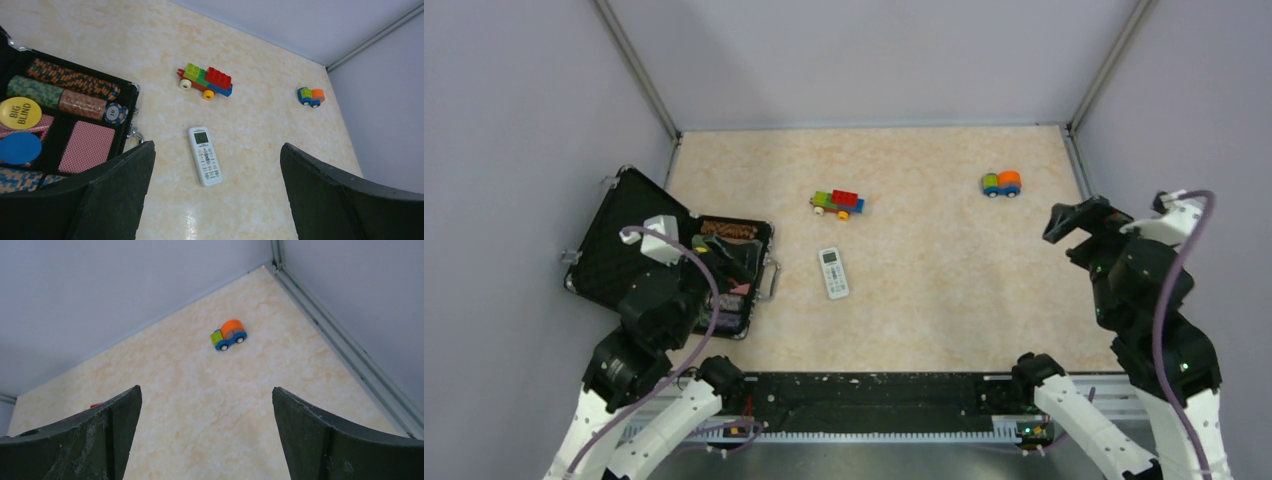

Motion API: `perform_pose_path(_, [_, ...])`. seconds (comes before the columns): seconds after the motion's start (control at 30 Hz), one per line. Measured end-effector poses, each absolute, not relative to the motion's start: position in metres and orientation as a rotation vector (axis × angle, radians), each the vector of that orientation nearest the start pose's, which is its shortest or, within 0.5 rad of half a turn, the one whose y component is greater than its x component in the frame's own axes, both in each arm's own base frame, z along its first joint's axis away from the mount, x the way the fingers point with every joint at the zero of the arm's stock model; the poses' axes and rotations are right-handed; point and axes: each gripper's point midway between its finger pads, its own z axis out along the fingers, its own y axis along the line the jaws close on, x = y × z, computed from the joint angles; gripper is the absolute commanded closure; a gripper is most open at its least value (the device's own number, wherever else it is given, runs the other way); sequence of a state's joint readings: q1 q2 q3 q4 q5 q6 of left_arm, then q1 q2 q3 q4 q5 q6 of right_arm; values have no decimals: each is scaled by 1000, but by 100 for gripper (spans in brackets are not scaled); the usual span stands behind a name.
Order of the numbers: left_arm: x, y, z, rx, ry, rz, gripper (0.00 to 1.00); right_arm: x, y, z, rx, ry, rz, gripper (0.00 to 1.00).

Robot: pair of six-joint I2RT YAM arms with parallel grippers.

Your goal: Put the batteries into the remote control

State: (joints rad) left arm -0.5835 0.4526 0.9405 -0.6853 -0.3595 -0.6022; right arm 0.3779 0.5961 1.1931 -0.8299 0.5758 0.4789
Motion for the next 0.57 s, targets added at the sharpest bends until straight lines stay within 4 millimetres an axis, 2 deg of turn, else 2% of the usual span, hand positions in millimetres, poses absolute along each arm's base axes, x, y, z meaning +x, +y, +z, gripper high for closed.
perform_pose_path(0.1, [182,-63,323,-316,1729,-518,1,182,-24,387,529,1588,94,1])
perform_pose_path(0.23, [167,-43,332,-355,1688,-493,1,162,-38,408,551,1504,98,1])
perform_pose_path(0.4, [151,-29,336,-364,1654,-494,1,151,-42,420,545,1468,110,1])
perform_pose_path(0.57, [145,-25,330,-346,1678,-470,1,148,-43,423,537,1466,112,1])
